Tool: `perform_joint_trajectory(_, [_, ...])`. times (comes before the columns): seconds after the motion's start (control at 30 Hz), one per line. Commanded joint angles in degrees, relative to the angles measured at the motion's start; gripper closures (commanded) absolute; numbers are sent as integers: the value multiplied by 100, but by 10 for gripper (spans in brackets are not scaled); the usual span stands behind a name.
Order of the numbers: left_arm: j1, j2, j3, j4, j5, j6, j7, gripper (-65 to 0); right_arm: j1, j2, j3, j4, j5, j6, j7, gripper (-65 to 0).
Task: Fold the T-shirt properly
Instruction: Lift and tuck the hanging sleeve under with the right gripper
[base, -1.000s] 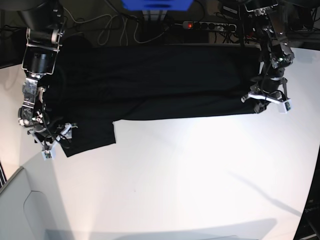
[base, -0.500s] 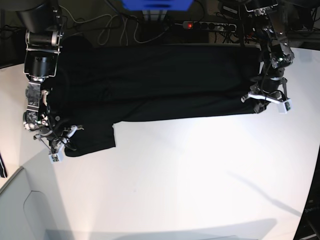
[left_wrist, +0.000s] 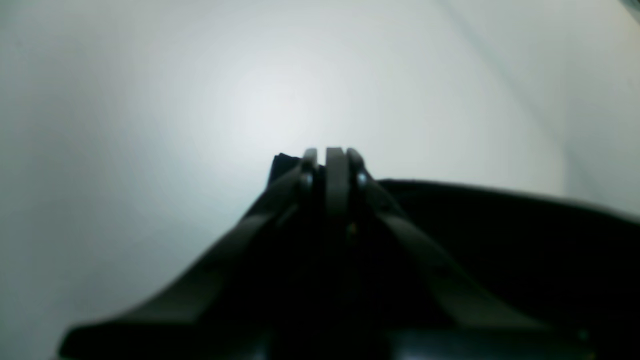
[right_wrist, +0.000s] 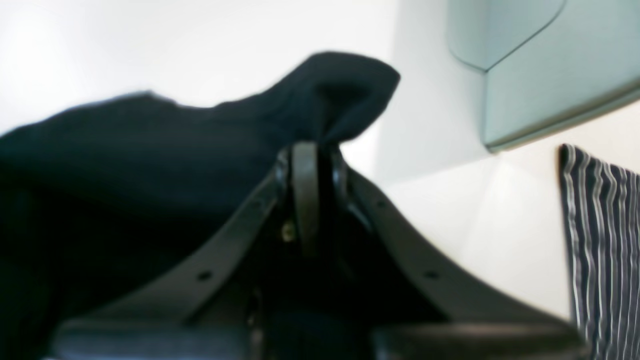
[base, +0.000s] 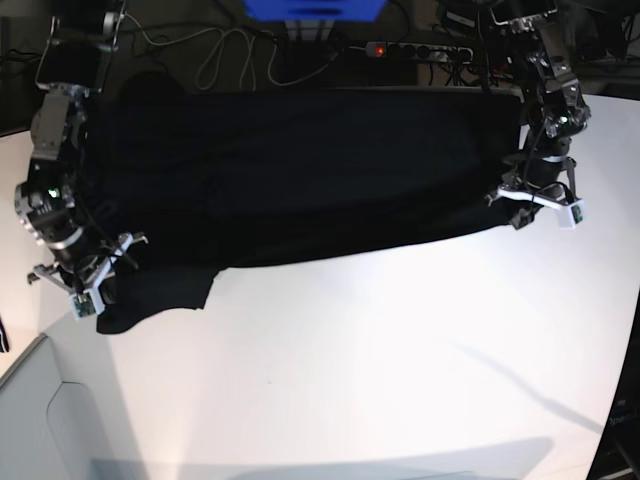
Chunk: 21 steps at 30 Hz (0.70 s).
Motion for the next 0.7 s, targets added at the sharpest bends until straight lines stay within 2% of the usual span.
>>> perform_joint_trajectory(0.0, [-21, -65, -29, 165, -33, -25, -130, 0, -35, 20, 100, 289, 54, 47, 151, -1])
perform_joint_trajectory(0.3, [50, -38, -29, 596, -33, -25, -130, 0, -1477, -349, 575, 1836, 36, 47, 142, -1])
perform_joint_trajectory(0.53, [375, -38, -29, 807, -33, -25, -130, 0, -2250, -323, 575, 1950, 27, 47, 213, -1])
perform_joint_trajectory(0.67, [525, -65, -38, 798, -25, -34, -174, 0, -2637, -341, 786, 1985, 36, 47, 221, -1])
